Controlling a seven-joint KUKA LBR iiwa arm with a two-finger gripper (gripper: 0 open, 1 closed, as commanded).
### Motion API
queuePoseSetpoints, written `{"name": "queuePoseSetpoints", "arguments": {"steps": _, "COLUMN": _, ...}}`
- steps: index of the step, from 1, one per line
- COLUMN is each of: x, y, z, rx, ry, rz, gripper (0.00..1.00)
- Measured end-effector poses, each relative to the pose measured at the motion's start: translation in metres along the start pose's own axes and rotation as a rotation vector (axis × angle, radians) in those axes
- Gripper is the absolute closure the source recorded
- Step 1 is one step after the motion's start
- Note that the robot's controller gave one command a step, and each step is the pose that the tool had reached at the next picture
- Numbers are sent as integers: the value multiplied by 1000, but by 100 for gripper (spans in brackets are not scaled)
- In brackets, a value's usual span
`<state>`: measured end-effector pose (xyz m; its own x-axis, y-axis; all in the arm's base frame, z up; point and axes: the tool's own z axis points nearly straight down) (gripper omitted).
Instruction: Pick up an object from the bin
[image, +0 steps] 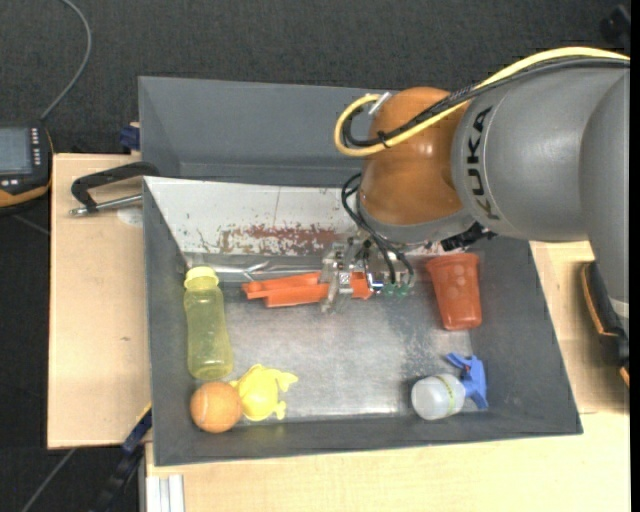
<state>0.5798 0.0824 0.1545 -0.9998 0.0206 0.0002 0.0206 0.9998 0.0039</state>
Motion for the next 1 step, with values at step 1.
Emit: {"name": "queuePoseSetpoints", "arguments": {"steps": 1, "x": -23, "y": 71, "z": 83, "rx": -6, "ry": -29, "rz": 41, "gripper": 100}}
